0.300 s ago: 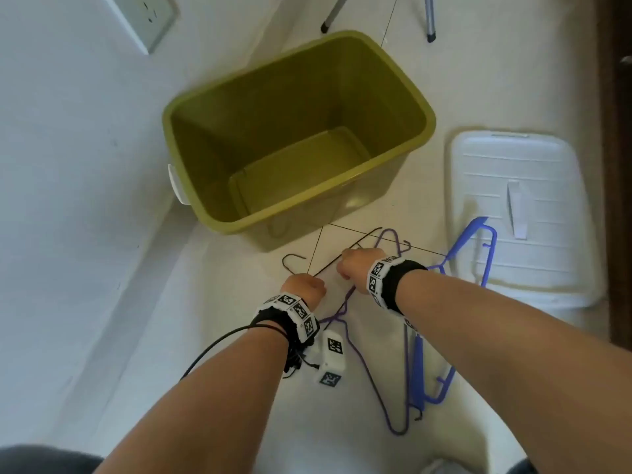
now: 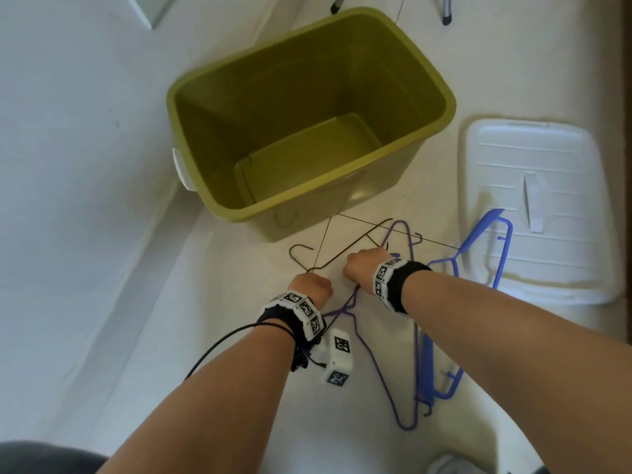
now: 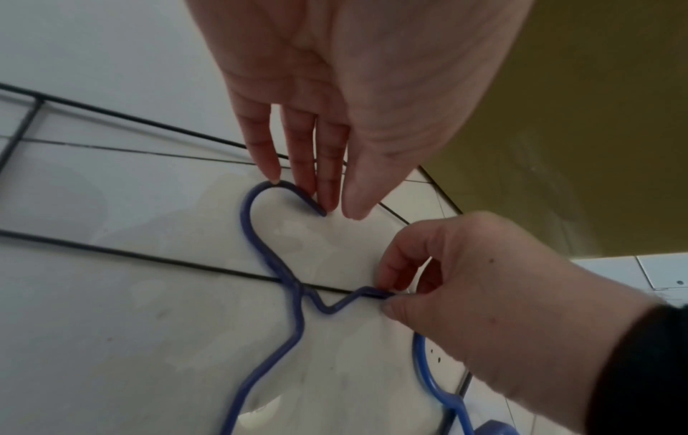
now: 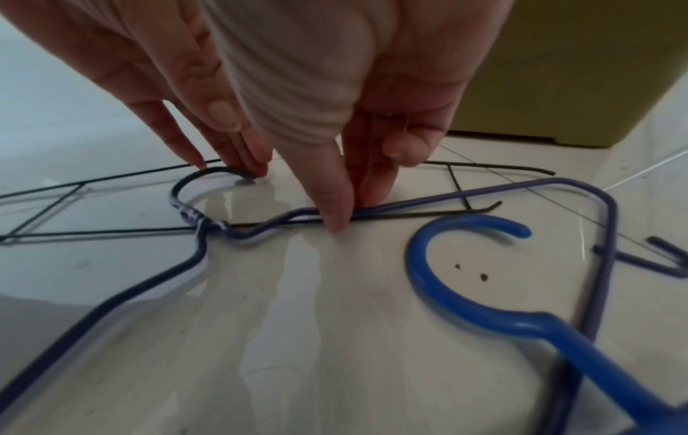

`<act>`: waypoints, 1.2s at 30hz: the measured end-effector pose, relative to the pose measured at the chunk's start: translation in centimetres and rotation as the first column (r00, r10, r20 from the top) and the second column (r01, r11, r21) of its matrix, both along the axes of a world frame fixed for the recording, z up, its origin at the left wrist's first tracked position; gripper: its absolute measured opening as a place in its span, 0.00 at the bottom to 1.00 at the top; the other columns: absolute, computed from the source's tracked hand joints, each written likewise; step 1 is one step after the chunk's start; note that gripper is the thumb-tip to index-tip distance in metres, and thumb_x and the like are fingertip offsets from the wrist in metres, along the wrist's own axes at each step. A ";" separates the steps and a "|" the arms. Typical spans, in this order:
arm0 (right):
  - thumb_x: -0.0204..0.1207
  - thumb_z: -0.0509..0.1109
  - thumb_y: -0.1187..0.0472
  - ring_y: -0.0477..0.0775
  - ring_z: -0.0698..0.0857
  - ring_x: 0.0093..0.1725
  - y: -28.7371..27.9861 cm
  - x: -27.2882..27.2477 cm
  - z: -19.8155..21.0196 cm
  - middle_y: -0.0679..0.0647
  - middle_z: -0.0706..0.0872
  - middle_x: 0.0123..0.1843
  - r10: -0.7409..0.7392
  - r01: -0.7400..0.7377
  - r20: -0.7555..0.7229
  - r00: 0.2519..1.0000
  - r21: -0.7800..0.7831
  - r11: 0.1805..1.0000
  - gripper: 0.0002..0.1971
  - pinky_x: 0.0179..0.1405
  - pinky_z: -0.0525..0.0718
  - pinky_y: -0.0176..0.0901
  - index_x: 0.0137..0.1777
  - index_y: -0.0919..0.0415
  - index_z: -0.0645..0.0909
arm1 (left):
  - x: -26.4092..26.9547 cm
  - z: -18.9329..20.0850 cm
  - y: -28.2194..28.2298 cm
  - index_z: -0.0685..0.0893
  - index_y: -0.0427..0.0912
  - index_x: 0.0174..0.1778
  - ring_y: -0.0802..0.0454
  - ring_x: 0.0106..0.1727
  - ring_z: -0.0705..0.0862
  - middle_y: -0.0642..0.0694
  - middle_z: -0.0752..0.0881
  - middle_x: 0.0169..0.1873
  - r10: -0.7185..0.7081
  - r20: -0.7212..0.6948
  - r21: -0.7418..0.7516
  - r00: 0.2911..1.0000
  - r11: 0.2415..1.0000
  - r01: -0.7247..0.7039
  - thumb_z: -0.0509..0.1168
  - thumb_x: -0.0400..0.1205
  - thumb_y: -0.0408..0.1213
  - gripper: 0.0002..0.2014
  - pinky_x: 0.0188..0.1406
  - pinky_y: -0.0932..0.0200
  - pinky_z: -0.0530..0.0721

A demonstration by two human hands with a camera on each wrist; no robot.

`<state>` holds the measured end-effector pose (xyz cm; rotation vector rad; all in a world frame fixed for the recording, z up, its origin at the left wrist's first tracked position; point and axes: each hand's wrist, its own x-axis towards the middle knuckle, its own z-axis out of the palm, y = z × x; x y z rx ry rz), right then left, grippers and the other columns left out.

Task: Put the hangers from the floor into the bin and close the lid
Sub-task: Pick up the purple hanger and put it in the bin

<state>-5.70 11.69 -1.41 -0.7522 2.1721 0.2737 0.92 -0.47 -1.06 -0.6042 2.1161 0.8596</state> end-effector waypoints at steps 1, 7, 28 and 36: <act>0.81 0.56 0.66 0.65 0.82 0.62 -0.3 0.0 0.3 0.55 0.67 0.32 -0.017 0.017 0.028 0.999 0.003 1.000 0.14 0.53 0.78 0.51 0.62 0.66 0.79 | 0.0 0.0 -0.1 0.82 0.35 0.67 0.41 0.71 0.78 0.37 0.81 0.70 -0.020 -0.006 -0.006 1.000 1.000 0.020 0.59 0.83 0.37 0.19 0.71 0.54 0.76; 0.78 0.54 0.68 0.57 0.76 0.39 -0.3 -0.2 0.5 0.55 0.73 0.36 0.037 -0.041 0.087 0.996 0.050 0.998 0.07 0.35 0.71 0.42 0.43 0.61 0.72 | 0.2 -0.1 -0.8 0.82 0.38 0.68 0.43 0.73 0.76 0.40 0.79 0.72 -0.011 -0.012 0.018 1.000 1.000 0.012 0.62 0.82 0.39 0.19 0.73 0.56 0.74; 0.76 0.68 0.68 0.54 0.80 0.47 4.8 -4.2 7.6 0.52 0.81 0.46 -0.384 0.327 -0.005 0.923 -0.511 0.795 0.06 0.53 0.81 0.45 0.49 0.58 0.81 | -0.8 6.1 0.2 0.85 0.45 0.53 0.54 0.26 0.70 0.48 0.76 0.29 0.204 -0.034 0.387 0.978 0.905 -0.175 0.55 0.85 0.46 0.15 0.26 0.63 0.72; 0.76 0.69 0.65 0.51 0.81 0.46 5.1 -4.1 13.7 0.55 0.87 0.47 -0.452 0.336 0.011 0.892 -0.685 0.646 0.08 0.54 0.81 0.45 0.53 0.63 0.85 | -2.5 13.3 -1.0 0.86 0.54 0.47 0.56 0.23 0.65 0.52 0.70 0.26 0.112 -0.242 0.317 0.964 0.948 -0.031 0.55 0.84 0.52 0.15 0.19 0.66 0.65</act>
